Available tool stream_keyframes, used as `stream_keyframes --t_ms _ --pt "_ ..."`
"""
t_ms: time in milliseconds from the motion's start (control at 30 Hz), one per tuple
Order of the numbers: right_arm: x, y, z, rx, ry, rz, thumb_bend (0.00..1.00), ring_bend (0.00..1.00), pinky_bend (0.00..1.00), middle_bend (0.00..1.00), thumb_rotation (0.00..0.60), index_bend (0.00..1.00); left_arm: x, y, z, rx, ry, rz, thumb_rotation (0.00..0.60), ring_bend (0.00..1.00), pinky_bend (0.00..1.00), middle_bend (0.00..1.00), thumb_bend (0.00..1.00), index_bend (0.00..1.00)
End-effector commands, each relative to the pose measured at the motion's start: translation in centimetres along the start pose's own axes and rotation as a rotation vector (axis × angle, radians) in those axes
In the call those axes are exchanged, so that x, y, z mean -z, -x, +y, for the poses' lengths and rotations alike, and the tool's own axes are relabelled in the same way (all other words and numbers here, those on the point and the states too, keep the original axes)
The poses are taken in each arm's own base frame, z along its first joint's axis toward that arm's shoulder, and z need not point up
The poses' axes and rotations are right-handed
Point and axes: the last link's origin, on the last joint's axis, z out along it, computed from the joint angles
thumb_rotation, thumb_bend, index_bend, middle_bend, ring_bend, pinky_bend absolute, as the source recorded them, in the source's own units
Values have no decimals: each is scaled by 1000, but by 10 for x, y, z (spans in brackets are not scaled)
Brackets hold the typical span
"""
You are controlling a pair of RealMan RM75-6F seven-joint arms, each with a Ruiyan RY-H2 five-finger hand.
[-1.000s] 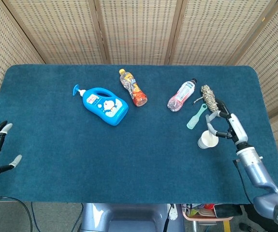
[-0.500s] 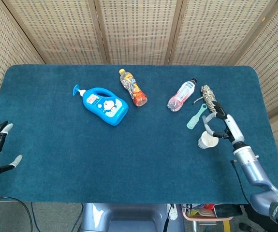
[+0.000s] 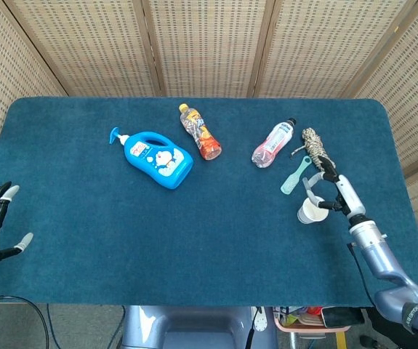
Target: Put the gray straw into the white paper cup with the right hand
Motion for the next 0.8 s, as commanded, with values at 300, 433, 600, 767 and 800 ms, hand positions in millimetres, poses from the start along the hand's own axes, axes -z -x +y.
stream_keyframes --t_ms 300,433,600,767,800 --pt "-1 1 9 16 24 -12 522 0 0 15 600 635 -1 0 0 0 -1 -2 600 0 0 0 285 0" --pt "-2 1 11 10 30 -12 471 0 0 11 600 630 -1 1 0 3 2 -5 600 0 0 0 285 0" --pt "-2 2 12 16 26 -19 275 0 0 2 600 568 -1 1 0 2 0 -6 600 0 0 0 285 0" --pt "-2 3 14 19 25 -21 217 0 0 0 600 546 -1 1 0 0 0 -5 600 0 0 0 286 0" --pt "-2 3 14 18 24 -21 210 0 0 0 600 540 -1 1 0 0 0 -5 600 0 0 0 286 0"
